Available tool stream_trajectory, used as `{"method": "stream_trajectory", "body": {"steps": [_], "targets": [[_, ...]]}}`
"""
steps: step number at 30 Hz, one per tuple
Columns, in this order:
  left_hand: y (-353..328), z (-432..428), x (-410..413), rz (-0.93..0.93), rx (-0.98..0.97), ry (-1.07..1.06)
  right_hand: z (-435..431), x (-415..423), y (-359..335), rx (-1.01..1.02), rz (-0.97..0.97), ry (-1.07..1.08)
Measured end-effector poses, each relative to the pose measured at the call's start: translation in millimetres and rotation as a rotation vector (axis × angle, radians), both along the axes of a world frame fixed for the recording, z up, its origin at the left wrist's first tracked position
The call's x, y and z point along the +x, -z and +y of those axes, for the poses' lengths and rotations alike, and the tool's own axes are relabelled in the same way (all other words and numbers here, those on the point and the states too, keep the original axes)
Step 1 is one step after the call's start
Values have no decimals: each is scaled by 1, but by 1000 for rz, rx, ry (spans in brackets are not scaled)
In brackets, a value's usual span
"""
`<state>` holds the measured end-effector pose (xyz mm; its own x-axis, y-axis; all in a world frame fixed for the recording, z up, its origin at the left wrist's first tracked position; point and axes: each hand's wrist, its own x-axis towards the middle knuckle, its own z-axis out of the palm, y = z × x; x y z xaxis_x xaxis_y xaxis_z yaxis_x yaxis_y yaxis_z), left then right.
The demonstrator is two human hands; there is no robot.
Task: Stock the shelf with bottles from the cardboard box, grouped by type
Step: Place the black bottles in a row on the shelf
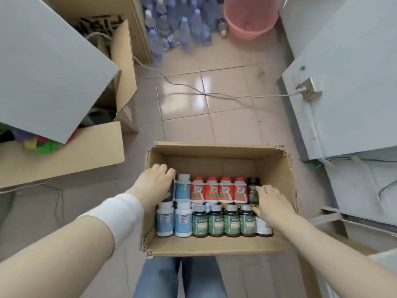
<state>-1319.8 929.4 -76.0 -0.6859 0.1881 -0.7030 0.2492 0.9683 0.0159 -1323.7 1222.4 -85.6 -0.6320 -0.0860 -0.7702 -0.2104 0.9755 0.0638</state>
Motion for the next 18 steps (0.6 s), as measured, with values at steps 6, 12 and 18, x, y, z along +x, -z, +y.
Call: {"method": "stream_trajectory", "body": {"steps": [6,12,18], "targets": [[69,-3,-11,-113,-91,162,-1,-31,88,100,0,-118],[83,-1,-29,-242,-106,151,4,-47,113,194,-77,-176],[85,-1,-50,-351,32,-45,9,-56,109,180,-69,-230]]}}
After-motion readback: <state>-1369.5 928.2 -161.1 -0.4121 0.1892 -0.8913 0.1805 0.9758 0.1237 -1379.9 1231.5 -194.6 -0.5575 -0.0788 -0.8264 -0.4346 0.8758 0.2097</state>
